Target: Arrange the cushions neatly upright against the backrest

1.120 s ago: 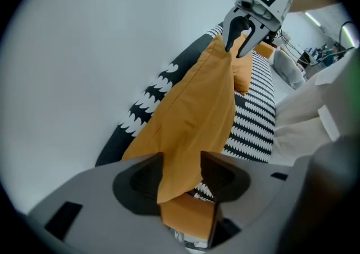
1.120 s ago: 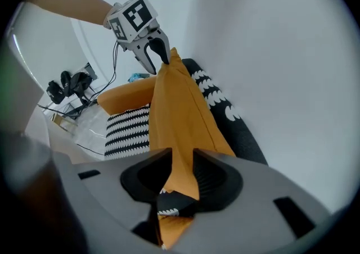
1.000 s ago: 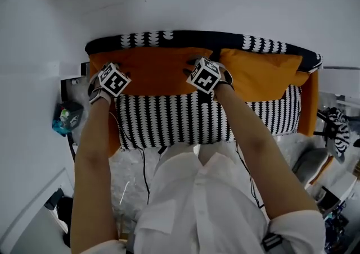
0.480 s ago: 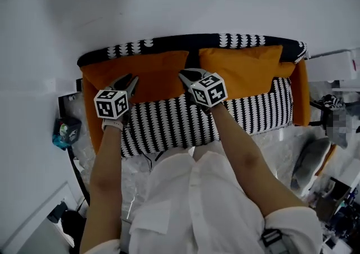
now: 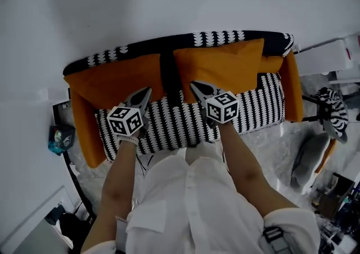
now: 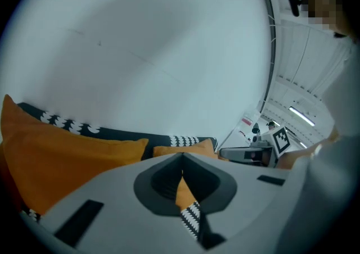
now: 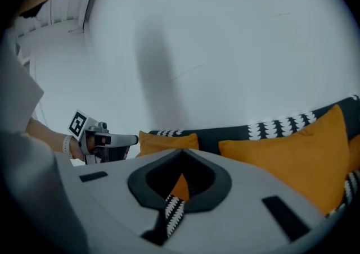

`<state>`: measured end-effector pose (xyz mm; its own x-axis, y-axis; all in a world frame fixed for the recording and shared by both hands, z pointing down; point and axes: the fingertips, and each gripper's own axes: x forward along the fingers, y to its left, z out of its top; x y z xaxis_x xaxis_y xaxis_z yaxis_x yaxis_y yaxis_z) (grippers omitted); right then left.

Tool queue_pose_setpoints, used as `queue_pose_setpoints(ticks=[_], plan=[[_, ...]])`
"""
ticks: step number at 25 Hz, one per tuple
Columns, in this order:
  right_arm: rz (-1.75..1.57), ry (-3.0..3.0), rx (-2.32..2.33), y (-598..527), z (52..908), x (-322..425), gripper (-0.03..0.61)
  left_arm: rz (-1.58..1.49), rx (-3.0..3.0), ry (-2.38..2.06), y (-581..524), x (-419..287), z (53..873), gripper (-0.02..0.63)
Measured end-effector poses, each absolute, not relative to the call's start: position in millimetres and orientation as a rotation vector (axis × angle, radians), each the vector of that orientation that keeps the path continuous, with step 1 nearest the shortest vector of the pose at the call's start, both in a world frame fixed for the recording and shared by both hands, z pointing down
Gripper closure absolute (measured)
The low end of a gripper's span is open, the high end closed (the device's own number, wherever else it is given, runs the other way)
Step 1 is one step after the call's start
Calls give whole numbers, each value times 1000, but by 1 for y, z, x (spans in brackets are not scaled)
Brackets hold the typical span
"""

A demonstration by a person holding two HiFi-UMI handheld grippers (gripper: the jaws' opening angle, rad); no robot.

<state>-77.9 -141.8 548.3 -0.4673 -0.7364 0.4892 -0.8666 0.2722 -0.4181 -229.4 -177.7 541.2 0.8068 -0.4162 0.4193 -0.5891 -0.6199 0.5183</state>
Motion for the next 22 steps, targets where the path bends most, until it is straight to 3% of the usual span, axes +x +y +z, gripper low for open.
queue_pose_setpoints(ticks=[5, 13, 17, 19, 22], plan=[[939, -2288, 1399, -117, 569, -1, 566, 411, 2310, -711, -159, -162, 560, 597], [697, -2128, 1092, -115, 611, 144, 481, 771, 2436, -529, -164, -34, 608, 575], [547, -1992, 931, -129, 626, 213, 430, 1073, 2506, -400, -177, 10, 636, 500], [489, -1934, 862, -142, 632, 238, 402, 1212, 2537, -356, -190, 26, 648, 429], [402, -1877, 756, -161, 644, 261, 374, 1387, 2590, -302, -210, 46, 660, 390]])
